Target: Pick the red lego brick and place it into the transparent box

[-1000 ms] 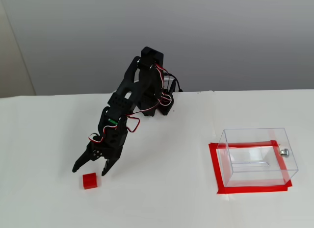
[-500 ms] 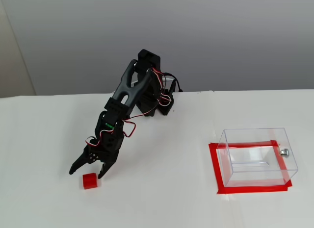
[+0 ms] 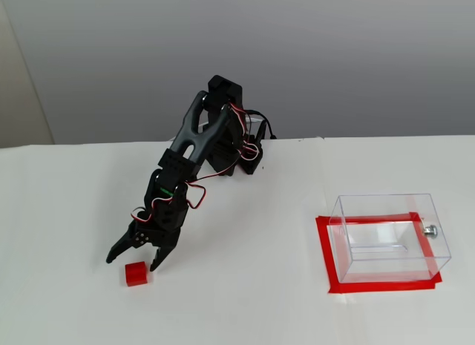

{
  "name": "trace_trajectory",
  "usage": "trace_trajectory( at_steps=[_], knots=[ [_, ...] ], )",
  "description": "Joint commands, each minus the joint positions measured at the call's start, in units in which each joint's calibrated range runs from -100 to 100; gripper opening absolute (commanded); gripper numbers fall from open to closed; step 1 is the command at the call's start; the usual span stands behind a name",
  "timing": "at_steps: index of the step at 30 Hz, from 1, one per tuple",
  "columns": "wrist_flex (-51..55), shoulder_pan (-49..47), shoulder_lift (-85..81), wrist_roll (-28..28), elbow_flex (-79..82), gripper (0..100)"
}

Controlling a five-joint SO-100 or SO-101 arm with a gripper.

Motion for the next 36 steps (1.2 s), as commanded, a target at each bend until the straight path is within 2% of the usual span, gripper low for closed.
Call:
trace_trajectory(
  at_steps=[1,36],
  knots=[
    [-0.60,-1.68,-0.24,-0.14,-2.78,37],
    [-4.08,-0.72,7.32,0.28,-4.32,37]
  ],
)
